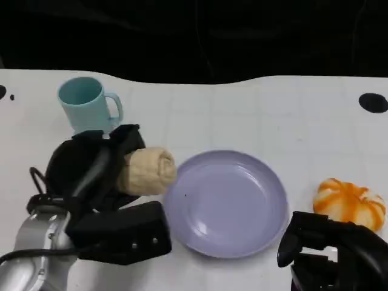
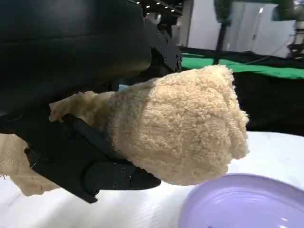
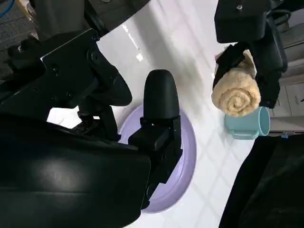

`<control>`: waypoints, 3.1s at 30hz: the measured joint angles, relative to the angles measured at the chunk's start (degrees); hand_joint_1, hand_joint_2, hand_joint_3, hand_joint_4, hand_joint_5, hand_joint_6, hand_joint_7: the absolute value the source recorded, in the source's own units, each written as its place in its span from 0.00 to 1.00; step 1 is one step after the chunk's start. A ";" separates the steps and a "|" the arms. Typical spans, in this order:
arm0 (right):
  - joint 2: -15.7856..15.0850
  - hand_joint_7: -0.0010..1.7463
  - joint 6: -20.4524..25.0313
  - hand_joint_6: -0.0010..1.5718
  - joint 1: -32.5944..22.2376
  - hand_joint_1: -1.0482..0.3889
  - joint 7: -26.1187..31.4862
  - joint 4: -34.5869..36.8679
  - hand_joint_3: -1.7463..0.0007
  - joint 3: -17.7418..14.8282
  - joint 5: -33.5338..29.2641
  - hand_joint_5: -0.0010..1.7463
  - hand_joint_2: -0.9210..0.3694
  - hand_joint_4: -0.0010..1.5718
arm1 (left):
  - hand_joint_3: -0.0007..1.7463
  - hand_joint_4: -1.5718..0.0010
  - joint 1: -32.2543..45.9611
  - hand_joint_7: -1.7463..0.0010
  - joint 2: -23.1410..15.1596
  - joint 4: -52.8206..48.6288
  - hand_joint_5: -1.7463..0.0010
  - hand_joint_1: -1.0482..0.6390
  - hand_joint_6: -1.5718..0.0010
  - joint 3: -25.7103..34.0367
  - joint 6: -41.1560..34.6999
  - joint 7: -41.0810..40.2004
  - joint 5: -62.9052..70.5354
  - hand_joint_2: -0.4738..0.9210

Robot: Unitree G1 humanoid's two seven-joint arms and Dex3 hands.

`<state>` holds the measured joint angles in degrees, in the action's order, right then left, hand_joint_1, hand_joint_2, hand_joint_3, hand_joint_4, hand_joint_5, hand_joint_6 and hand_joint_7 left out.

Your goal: Grasp the towel on the left side of the plate with the left hand and place it into the plate.

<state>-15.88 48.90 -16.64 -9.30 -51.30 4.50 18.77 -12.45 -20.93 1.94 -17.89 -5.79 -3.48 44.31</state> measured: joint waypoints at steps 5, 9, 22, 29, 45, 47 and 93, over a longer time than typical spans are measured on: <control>0.01 0.90 0.04 0.41 0.01 0.69 0.09 -0.01 0.27 0.29 -0.05 1.00 0.31 0.47 | 0.53 0.41 -1.20 0.00 3.09 3.37 0.00 0.46 0.61 -1.63 -1.59 2.31 1.17 0.74; 0.02 0.90 0.04 0.41 0.05 0.69 0.28 -0.06 0.27 0.88 -0.12 1.00 0.31 0.46 | 0.56 0.41 -3.87 0.00 5.93 3.52 0.00 0.47 0.59 -3.99 -2.09 3.73 2.42 0.70; 0.03 0.90 0.09 0.41 -0.01 0.70 0.29 -0.77 0.25 0.83 -0.05 1.00 0.32 0.47 | 0.58 0.44 -5.65 0.27 11.60 0.26 0.00 0.49 0.49 -8.75 -7.46 9.82 2.96 0.71; 0.03 0.90 0.27 0.41 0.00 0.69 0.42 -1.04 0.26 0.96 -0.13 1.00 0.32 0.47 | 0.36 0.52 -7.23 0.70 13.73 -0.68 0.00 0.47 0.41 -9.60 -8.50 12.40 2.03 0.83; 0.00 0.90 0.26 0.41 0.01 0.70 0.39 -1.04 0.27 1.08 -0.15 1.00 0.31 0.47 | 0.10 0.97 -7.25 1.00 12.62 -0.07 0.76 0.22 0.90 -13.30 -10.07 20.33 2.39 1.00; -0.06 0.90 0.26 0.41 0.01 0.70 0.39 -1.04 0.27 1.08 -0.17 1.00 0.31 0.46 | 0.11 0.99 -7.25 1.00 12.39 0.63 0.77 0.17 0.93 -13.45 -10.10 20.39 2.60 1.00; -0.06 0.90 1.45 0.40 1.12 0.69 0.55 -1.10 0.27 1.19 -0.12 1.00 0.31 0.46 | 0.18 0.43 3.60 0.94 -0.88 29.86 0.79 0.44 0.48 9.05 -14.40 40.60 -25.10 1.00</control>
<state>-15.93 50.35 -15.53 -8.75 -52.41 5.70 18.65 -8.85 -21.81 31.80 -8.83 -20.19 37.13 19.21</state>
